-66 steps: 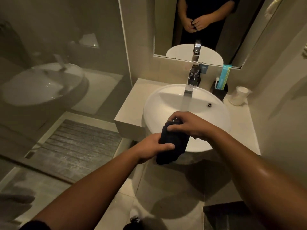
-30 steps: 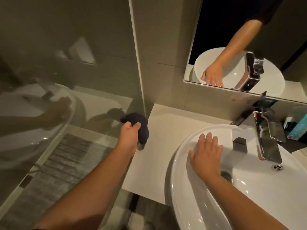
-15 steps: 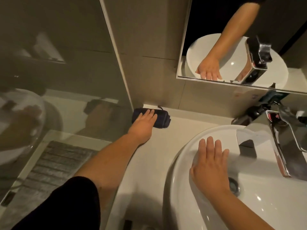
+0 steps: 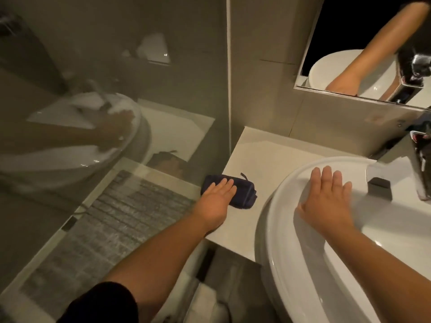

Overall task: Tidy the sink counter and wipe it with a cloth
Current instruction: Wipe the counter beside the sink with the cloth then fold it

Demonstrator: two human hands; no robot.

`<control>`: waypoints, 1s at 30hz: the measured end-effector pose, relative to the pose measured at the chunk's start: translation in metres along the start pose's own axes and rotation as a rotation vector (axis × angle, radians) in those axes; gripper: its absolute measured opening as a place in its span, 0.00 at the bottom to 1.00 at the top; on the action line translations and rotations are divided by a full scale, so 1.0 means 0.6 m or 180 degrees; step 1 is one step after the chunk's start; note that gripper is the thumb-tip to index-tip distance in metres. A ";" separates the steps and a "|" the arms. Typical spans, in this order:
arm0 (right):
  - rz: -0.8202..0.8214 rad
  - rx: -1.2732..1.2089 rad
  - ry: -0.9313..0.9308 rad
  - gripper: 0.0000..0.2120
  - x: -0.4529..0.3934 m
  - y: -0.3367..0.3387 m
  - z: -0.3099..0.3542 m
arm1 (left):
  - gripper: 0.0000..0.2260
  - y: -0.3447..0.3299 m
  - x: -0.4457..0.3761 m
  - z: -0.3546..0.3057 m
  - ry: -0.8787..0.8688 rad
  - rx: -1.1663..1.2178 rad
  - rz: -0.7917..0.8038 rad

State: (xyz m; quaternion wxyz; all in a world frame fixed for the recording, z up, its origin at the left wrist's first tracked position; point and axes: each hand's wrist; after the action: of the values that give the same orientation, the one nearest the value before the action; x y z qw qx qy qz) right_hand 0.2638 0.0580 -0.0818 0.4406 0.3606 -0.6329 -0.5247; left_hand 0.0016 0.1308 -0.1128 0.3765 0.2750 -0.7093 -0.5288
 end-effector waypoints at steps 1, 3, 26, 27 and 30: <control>0.0045 -0.0010 0.0029 0.41 0.001 0.004 -0.002 | 0.31 -0.010 0.034 -0.006 0.0082 0.0010 -0.0031; 0.0161 -0.0042 0.0092 0.41 0.004 0.012 -0.010 | 0.31 -0.029 0.099 -0.019 0.0239 0.0055 -0.0122; 0.0726 0.0141 0.0094 0.45 0.005 0.053 -0.007 | 0.13 -0.032 0.251 -0.163 0.2494 0.7591 -0.0548; 0.0748 0.0119 0.0106 0.45 0.004 0.055 -0.007 | 0.14 -0.032 0.250 -0.158 0.2467 0.7649 -0.0554; 0.0873 0.0037 0.0155 0.44 -0.001 0.061 -0.012 | 0.15 -0.010 0.233 -0.145 0.2270 0.7782 -0.0636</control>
State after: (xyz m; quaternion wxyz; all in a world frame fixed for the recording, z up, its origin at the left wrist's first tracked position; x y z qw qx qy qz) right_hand 0.2708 0.0628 -0.0458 0.5214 0.2858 -0.6684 -0.4469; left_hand -0.0057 -0.0280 -0.0708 0.0070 0.6189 -0.5684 0.5420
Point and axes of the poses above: each hand's wrist, its own x-axis away from the middle knuckle, its own y-axis out of the back of the hand, z = x × y, and after that the axes turned 1 degree about z, right-handed
